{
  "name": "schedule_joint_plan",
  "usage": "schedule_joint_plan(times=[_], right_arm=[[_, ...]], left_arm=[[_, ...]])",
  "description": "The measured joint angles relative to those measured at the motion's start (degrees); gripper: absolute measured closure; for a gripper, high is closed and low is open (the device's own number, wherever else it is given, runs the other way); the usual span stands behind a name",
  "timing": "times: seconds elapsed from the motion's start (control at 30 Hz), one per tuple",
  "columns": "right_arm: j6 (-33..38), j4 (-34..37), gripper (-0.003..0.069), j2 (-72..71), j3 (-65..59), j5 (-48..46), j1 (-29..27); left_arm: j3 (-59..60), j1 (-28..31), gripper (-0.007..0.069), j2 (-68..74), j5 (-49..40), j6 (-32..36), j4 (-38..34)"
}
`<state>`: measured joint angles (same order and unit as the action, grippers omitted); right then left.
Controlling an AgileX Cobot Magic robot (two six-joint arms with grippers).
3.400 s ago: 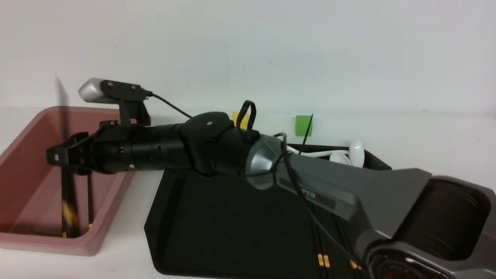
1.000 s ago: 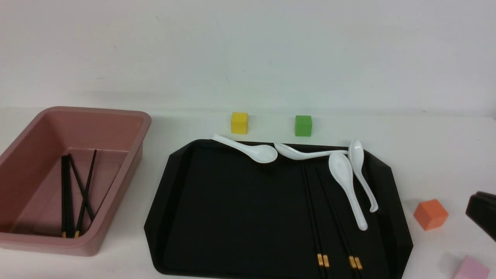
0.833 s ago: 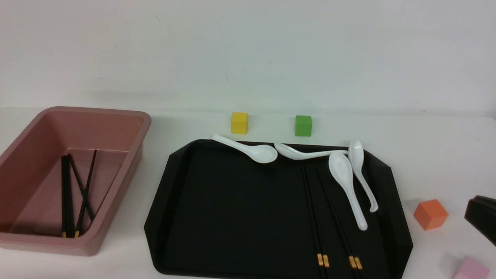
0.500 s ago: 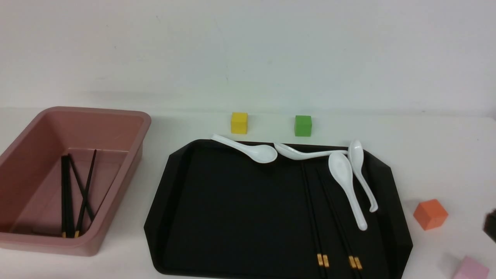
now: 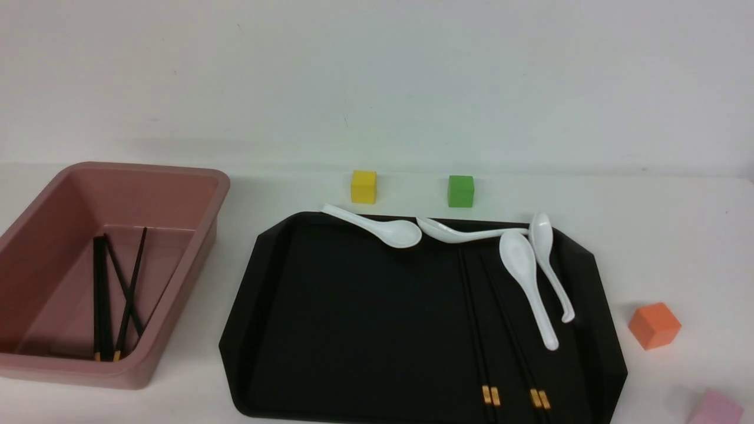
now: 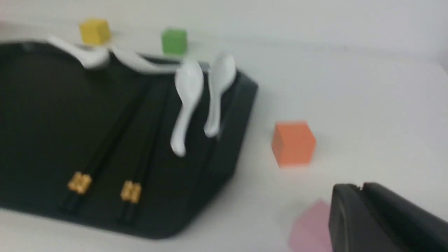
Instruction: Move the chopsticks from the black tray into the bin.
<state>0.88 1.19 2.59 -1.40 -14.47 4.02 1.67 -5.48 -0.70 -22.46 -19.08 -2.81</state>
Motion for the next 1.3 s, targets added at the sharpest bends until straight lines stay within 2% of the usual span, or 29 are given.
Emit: schedule_joint_plan(times=[0.17,1.3], right_arm=[[0.0,-0.2,0.058,-1.9,0.1,-5.0,-0.6],[0.0,-0.2,0.0541,-1.9,0.2,-5.4,-0.6]], left_arm=[[0.0,0.0,0.0431,0.0,0.0,0.0,0.0],[0.0,0.0,0.0401,0.0,0.0,0.0,0.0]])
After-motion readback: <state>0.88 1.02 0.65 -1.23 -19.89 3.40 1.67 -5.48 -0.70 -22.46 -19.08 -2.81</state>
